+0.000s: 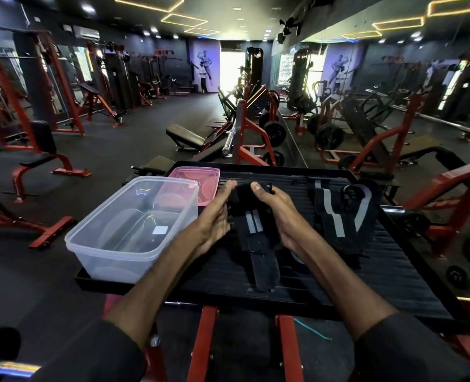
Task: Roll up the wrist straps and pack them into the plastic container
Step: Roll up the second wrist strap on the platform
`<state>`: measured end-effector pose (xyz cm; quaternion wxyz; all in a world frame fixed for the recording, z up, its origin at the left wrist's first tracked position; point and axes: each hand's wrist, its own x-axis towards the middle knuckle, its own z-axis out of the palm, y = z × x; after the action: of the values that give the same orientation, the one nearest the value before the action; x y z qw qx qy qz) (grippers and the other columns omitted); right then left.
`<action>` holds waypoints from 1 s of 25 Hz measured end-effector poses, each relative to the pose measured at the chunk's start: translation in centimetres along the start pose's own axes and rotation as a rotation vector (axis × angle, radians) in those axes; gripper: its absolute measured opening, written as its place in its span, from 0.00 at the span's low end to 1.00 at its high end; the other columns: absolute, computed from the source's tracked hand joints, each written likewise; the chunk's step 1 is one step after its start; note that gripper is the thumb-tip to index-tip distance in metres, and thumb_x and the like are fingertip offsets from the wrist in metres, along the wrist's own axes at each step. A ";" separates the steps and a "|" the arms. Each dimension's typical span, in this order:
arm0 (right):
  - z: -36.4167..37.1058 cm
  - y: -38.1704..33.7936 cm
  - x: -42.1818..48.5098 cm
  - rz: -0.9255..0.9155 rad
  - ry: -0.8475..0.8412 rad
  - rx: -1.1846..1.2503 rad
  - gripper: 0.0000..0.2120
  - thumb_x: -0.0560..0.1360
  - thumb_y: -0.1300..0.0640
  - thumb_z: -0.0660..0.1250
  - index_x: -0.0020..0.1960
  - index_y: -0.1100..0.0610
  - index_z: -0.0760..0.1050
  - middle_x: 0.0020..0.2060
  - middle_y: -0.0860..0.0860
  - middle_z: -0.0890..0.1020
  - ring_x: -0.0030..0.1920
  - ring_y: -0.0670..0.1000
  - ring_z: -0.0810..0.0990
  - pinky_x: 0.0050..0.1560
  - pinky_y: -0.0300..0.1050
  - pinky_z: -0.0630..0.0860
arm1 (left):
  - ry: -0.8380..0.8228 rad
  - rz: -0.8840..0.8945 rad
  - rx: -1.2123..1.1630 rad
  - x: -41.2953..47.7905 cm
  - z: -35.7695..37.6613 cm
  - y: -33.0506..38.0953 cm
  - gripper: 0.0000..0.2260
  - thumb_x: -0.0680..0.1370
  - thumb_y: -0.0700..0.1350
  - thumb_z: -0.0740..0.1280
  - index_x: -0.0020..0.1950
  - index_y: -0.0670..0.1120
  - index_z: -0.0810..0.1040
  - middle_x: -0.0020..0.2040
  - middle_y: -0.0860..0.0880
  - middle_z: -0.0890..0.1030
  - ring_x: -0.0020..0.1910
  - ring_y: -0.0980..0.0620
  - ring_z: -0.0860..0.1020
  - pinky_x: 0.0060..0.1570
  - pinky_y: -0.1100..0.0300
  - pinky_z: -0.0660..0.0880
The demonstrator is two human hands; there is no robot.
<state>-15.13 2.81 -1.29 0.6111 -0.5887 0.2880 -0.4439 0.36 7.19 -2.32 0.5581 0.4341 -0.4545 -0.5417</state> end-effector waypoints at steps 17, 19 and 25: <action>-3.6 -1.6 1.7 0.319 -0.163 0.035 0.17 0.70 0.57 0.75 0.57 0.46 0.81 0.54 0.48 0.85 0.60 0.53 0.80 0.65 0.62 0.68 | 0.053 0.201 0.187 -0.1 -1.2 -1.0 0.12 0.80 0.34 0.66 0.63 0.35 0.73 0.25 0.58 0.79 0.25 0.66 0.76 0.28 0.76 0.70; -3.4 -2.1 1.6 0.397 -0.161 0.130 0.17 0.72 0.53 0.73 0.60 0.49 0.80 0.56 0.50 0.84 0.60 0.54 0.81 0.64 0.60 0.71 | 0.054 0.235 0.195 0.0 -1.4 -1.3 0.13 0.79 0.32 0.66 0.63 0.37 0.73 0.25 0.59 0.78 0.25 0.65 0.76 0.28 0.75 0.70; -2.9 -2.5 0.9 0.323 -0.168 -0.100 0.17 0.77 0.48 0.71 0.62 0.54 0.78 0.58 0.52 0.85 0.56 0.52 0.85 0.60 0.55 0.79 | 0.059 0.315 0.303 -0.5 -2.2 -0.9 0.19 0.71 0.35 0.77 0.58 0.46 0.79 0.45 0.50 0.87 0.49 0.53 0.84 0.48 0.59 0.81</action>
<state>-17.76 0.91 0.91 0.6663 -0.5993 0.3485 -0.2745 2.37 7.65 -3.67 0.5773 0.4525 -0.5764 -0.3601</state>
